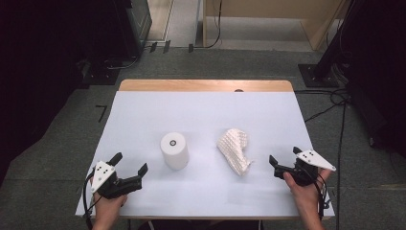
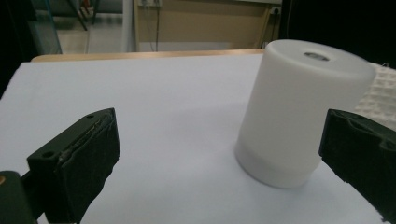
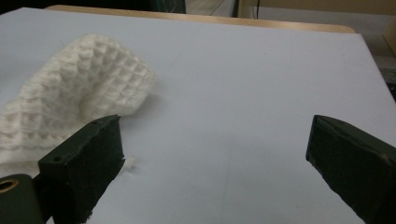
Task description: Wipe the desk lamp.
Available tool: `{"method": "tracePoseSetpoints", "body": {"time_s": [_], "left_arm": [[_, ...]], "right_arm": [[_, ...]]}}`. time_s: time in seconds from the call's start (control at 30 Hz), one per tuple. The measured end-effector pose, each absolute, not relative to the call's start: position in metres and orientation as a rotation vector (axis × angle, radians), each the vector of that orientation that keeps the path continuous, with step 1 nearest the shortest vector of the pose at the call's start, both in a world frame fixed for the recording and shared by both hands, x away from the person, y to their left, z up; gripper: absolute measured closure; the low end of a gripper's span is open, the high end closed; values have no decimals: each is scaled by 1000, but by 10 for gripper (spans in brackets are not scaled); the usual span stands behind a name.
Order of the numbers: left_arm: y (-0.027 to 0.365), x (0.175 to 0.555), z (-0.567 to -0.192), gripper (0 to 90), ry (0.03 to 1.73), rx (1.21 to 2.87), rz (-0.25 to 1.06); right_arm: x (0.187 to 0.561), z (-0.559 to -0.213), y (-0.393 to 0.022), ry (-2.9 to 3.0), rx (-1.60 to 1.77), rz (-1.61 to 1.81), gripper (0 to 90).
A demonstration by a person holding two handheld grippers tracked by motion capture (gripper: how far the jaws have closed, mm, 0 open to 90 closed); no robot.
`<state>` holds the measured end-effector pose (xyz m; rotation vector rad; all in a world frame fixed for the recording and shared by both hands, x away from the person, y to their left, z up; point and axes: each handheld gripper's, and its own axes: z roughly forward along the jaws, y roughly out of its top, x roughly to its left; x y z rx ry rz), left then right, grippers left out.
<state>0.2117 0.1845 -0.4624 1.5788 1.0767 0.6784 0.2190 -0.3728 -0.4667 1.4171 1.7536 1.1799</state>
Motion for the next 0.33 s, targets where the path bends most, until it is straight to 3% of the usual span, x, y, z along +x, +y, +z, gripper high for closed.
{"method": "tracePoseSetpoints", "body": {"time_s": [0.33], "left_arm": [[207, 213, -473, 0, 1141, 1511, 676]], "right_arm": [[214, -481, -395, 1703, 1495, 1171, 46]]}}
